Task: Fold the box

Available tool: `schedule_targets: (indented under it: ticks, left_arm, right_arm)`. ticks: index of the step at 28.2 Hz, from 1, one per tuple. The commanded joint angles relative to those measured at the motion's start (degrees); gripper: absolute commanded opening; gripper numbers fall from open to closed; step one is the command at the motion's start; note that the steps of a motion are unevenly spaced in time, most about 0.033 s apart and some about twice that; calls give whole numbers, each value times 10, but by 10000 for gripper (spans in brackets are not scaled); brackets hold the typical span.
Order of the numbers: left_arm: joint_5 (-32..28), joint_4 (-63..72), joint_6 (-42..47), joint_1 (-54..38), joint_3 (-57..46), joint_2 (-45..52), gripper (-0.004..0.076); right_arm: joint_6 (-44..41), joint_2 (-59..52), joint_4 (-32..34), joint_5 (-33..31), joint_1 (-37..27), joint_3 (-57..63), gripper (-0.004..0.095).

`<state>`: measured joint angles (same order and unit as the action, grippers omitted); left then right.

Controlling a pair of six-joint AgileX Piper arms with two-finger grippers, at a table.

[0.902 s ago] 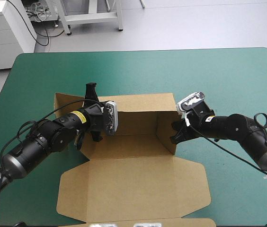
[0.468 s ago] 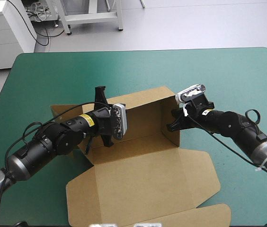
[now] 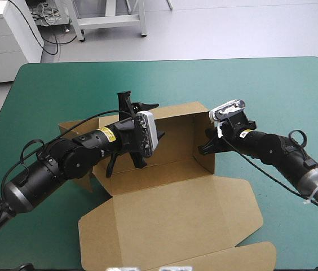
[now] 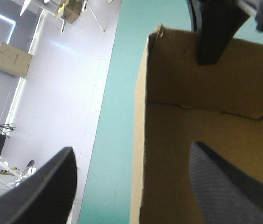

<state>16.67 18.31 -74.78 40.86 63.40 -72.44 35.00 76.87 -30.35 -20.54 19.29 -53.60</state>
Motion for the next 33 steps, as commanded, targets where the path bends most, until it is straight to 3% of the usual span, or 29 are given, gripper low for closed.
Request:
schedule_targets:
  ticks: [1, 6, 13, 17, 21, 27, 33]
  left_arm:
    - [-23, 16, 10, 17, 35, 22, 491]
    - [-23, 22, 9, 29, 42, 25, 477]
    - [-23, 21, 9, 29, 42, 31, 323]
    - [-23, 16, 8, 29, 42, 34, 199]
    - [-18, -10, 3, 29, 42, 34, -8]
    - [31, -15, 24, 29, 52, 34, 1]
    - [46, -34, 100, 29, 58, 40, 1]
  right_arm:
    - [-2, -5, 47, 30, 0, -9, -21]
    - [-8, -5, 64, 60, 0, -10, -21]
    - [-126, -5, 197, 93, -1, -22, -21]
    - [-177, -5, 254, 92, -1, -45, -21]
    - [-220, -5, 299, 94, -1, -58, -21]
    - [-420, -5, 478, 114, -1, -58, -21]
    - [-461, -5, 504, 92, -1, -58, -22]
